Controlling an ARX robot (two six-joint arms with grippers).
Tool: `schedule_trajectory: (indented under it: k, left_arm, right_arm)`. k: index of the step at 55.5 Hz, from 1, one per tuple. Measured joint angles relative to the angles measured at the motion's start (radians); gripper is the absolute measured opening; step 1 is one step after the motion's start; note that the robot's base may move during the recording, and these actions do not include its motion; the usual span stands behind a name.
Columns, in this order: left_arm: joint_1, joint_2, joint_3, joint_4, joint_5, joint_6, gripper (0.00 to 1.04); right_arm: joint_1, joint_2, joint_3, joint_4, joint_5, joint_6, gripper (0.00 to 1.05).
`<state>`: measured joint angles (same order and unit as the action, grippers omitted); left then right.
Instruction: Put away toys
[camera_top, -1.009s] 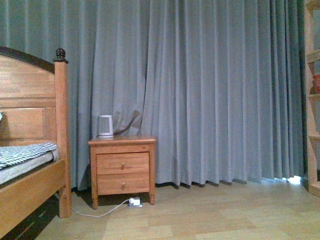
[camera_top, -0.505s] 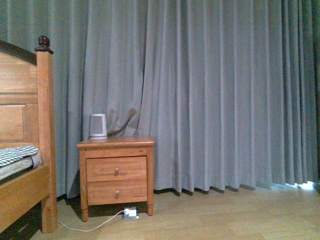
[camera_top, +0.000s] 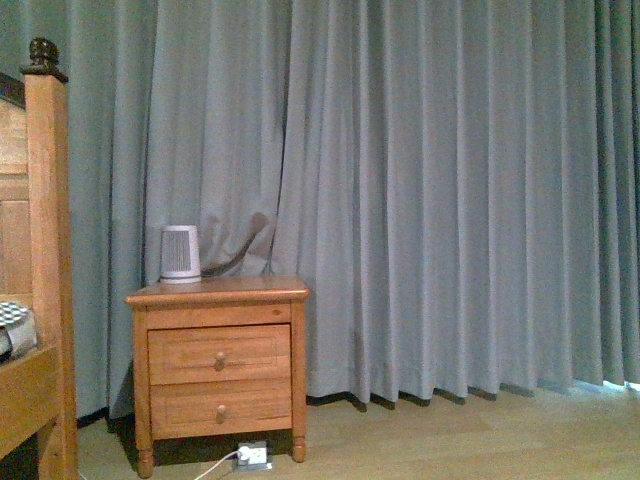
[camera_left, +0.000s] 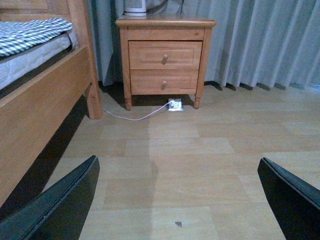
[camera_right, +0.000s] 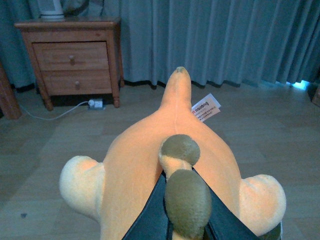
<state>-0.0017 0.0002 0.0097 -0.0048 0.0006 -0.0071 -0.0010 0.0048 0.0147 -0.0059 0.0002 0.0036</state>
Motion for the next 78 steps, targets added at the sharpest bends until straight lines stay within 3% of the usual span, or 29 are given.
schedule_trajectory:
  k: [78]
  left_arm:
    - [0.000, 0.002, 0.000, 0.000, -0.001, 0.000, 0.98]
  right_arm:
    - [0.000, 0.001, 0.000, 0.000, -0.002, 0.000, 0.06]
